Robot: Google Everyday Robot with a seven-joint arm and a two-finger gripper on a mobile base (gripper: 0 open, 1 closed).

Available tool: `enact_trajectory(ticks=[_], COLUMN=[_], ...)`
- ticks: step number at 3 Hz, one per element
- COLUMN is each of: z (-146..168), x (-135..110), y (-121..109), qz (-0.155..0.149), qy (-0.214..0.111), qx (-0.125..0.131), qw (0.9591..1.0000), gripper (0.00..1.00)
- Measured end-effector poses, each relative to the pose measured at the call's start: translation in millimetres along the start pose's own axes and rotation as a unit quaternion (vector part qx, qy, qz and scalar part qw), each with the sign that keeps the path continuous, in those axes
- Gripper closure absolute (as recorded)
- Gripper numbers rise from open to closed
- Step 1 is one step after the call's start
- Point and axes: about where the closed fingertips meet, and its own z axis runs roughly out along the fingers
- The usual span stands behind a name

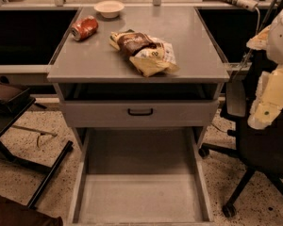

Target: Place brown chip bag into middle drawer

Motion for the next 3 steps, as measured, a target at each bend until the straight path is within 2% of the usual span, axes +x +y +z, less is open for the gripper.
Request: enact_trajectory(ticks=[1, 2, 3], z=[0.0, 4.9, 20.5], x=[0.0, -14.0, -50.5], y=[0.0, -16.4, -68.4], qz=[0.000, -0.007, -0.003], qy=[0.000, -0.009, -0.037], qx=[0.000, 0.025, 0.064], qw=[1.0000, 0.9996, 0.9973], gripper=[0.00, 0.00, 0.00])
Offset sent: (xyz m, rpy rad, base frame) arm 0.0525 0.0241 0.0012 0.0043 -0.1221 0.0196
